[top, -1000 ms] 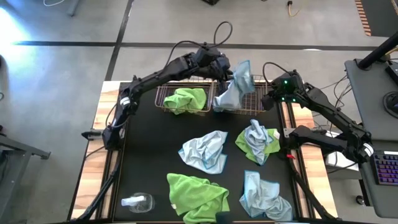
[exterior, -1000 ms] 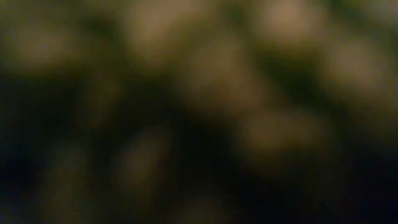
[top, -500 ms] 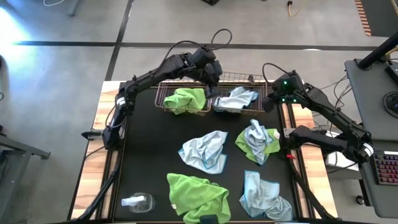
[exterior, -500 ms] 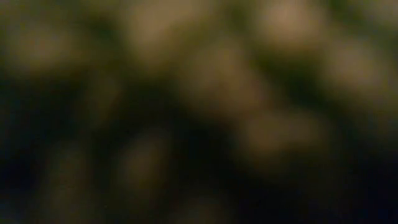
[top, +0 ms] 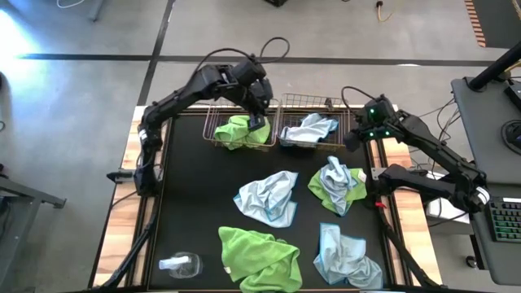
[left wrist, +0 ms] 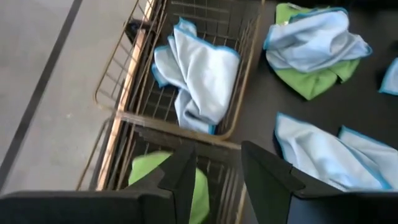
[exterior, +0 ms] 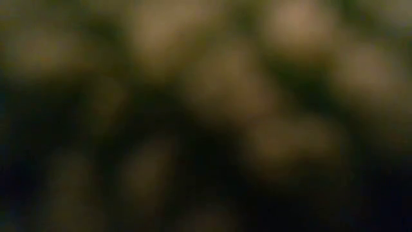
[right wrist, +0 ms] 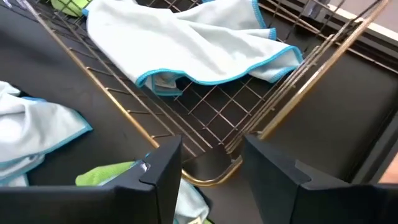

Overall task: Sort microfiber towel by color & place in baskets
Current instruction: Put the white microfiber cloth into the right wire basket

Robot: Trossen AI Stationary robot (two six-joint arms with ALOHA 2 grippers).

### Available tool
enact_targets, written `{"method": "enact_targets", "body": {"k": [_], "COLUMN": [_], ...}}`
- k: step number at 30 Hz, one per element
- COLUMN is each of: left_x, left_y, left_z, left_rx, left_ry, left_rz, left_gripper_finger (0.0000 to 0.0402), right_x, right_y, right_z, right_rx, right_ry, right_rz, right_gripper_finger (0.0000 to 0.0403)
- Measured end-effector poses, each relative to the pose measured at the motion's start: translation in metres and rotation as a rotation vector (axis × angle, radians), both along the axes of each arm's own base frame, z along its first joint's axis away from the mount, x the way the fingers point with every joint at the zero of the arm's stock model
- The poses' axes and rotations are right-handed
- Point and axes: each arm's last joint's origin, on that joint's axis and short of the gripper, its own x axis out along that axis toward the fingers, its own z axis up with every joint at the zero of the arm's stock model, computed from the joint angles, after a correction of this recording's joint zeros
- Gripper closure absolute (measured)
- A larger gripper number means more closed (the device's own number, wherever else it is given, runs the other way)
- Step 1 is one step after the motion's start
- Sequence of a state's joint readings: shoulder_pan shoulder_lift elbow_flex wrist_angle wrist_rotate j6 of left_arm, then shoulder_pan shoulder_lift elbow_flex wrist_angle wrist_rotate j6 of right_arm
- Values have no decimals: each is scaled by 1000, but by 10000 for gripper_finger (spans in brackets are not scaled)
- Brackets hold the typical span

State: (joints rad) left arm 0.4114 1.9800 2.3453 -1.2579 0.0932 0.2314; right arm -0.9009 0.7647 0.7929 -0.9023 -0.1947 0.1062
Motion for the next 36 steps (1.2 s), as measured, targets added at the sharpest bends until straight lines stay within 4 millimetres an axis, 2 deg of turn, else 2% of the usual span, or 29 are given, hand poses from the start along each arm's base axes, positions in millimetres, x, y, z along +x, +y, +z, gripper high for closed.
{"method": "enact_targets", "body": {"k": [7,14,19,26,30,36], "left_x": [-34,-77,-113,-156,-171,-181], "left_y": [-15,-33,-52,-84,-100,-114], "left_z": [17,12,-12,-56,-83,-116], "left_rx": [-23,-39,-78,-115,-137,-148], "left_ry": [49,88,31,-175,-266,-370], "left_rz": [96,225,282,299,270,216], "left_gripper_finger": [288,288,288,288,288,288], "right_x": [4,7,7,8,10,15], "right_y": [5,7,7,9,16,34], "right_z": [1,1,1,4,7,15], "right_rx": [4,20,24,32,103,143], "right_ry": [-10,-19,-23,-72,-158,-245], "right_rz": [27,22,14,13,60,117], "right_gripper_finger": [243,243,243,243,243,243]}}
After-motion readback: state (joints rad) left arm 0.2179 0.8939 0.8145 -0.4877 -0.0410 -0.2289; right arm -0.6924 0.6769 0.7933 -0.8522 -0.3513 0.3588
